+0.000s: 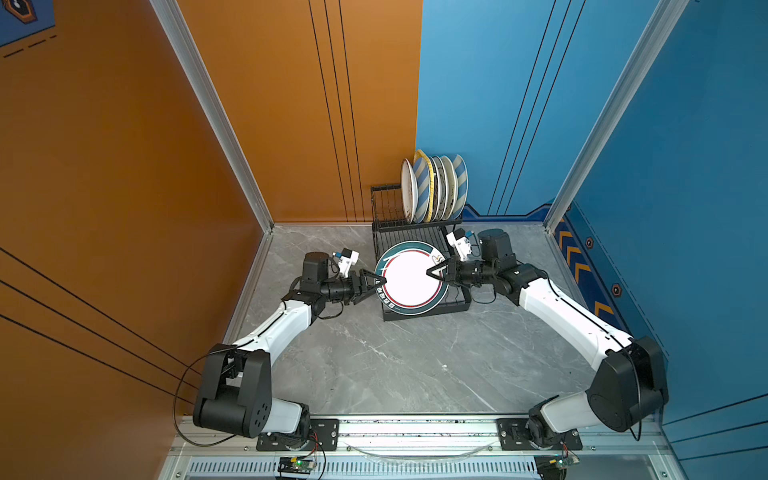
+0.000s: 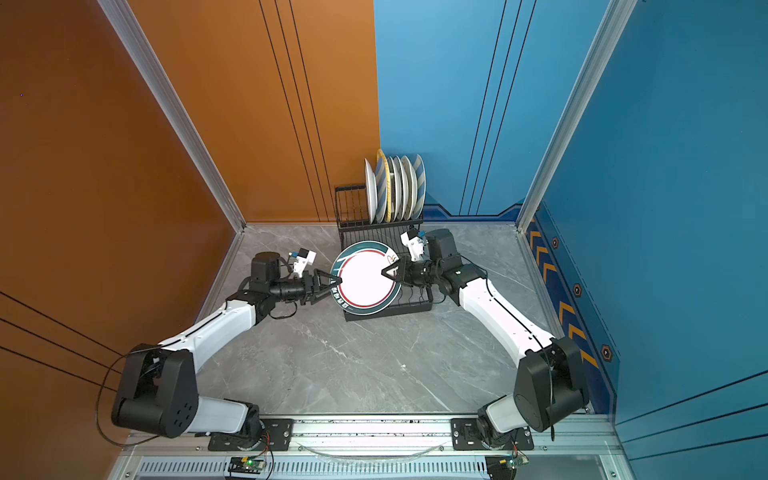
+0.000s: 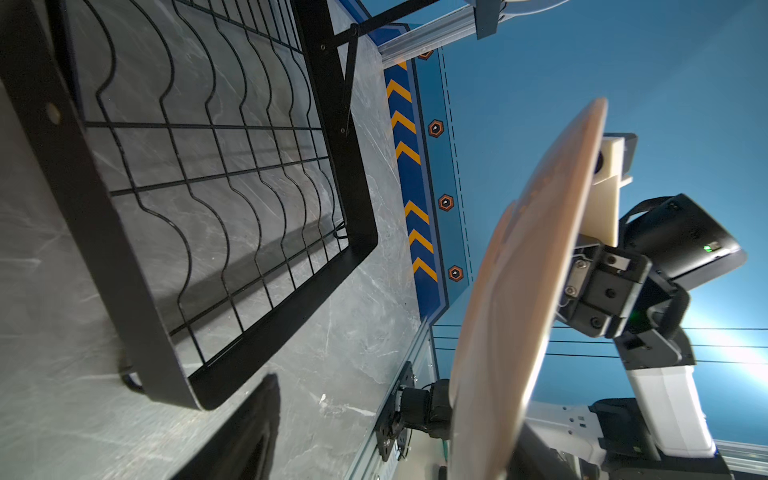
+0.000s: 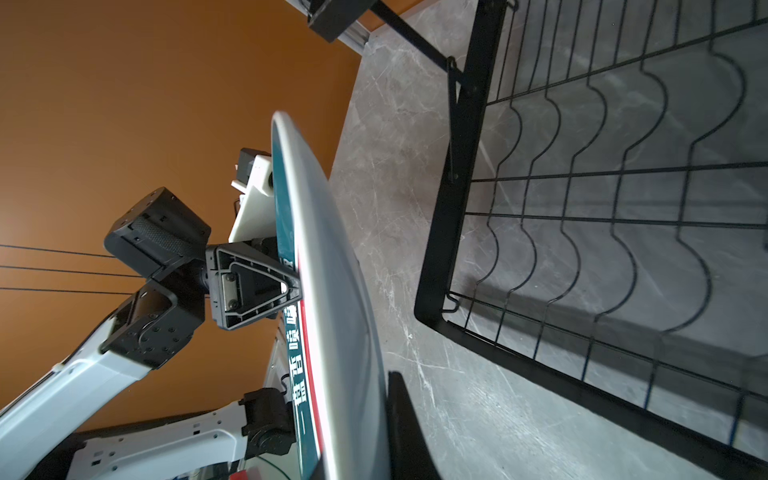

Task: Load the plates into the dish rack
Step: 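Carry the green-rimmed plate into the rack with the right gripper while the left draws back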

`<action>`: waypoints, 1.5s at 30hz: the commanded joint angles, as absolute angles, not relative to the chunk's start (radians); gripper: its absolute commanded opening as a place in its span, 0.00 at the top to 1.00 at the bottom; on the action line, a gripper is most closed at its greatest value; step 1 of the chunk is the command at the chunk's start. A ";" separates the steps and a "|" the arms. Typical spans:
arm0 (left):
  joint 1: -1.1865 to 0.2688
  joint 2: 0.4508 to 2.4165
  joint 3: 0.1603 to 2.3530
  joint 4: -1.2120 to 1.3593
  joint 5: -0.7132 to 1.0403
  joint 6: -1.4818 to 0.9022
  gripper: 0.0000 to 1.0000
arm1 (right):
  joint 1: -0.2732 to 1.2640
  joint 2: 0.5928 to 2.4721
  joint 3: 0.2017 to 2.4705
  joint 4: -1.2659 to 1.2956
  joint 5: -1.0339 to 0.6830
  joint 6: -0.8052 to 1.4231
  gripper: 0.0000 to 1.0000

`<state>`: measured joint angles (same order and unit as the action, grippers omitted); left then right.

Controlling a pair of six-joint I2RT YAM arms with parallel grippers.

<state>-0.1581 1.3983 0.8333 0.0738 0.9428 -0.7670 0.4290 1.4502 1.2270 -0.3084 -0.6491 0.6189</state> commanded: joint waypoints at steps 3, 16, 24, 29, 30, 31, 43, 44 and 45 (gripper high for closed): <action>-0.115 1.344 0.820 -0.035 0.885 -0.679 0.20 | 0.478 1.386 1.376 -0.506 -0.389 0.531 1.00; -0.090 1.271 0.809 -0.255 0.764 -0.532 0.03 | 0.694 1.523 1.852 -0.778 0.221 0.449 1.00; -0.087 1.247 0.791 -0.279 0.763 -0.504 0.02 | 0.824 1.720 2.174 -0.784 0.551 0.358 1.00; -0.083 1.238 0.787 -0.301 0.760 -0.477 0.02 | 0.859 1.840 2.340 -0.753 0.706 0.274 1.00; -0.081 1.235 0.786 -0.305 0.760 -0.473 0.02 | 0.863 1.855 2.353 -0.729 0.728 0.257 1.00; -0.080 1.233 0.785 -0.307 0.757 -0.470 0.02 | 0.868 1.865 2.356 -0.696 0.750 0.240 1.00; -0.067 1.225 0.779 -0.318 0.758 -0.456 0.02 | 0.879 2.018 2.375 -0.282 0.951 -0.031 1.00; -0.066 1.226 0.779 -0.318 0.757 -0.456 0.02 | 0.875 2.032 2.383 -0.265 0.953 -0.045 1.00; -0.066 1.227 0.779 -0.318 0.755 -0.457 0.02 | 0.873 2.048 2.388 -0.241 0.955 -0.059 1.00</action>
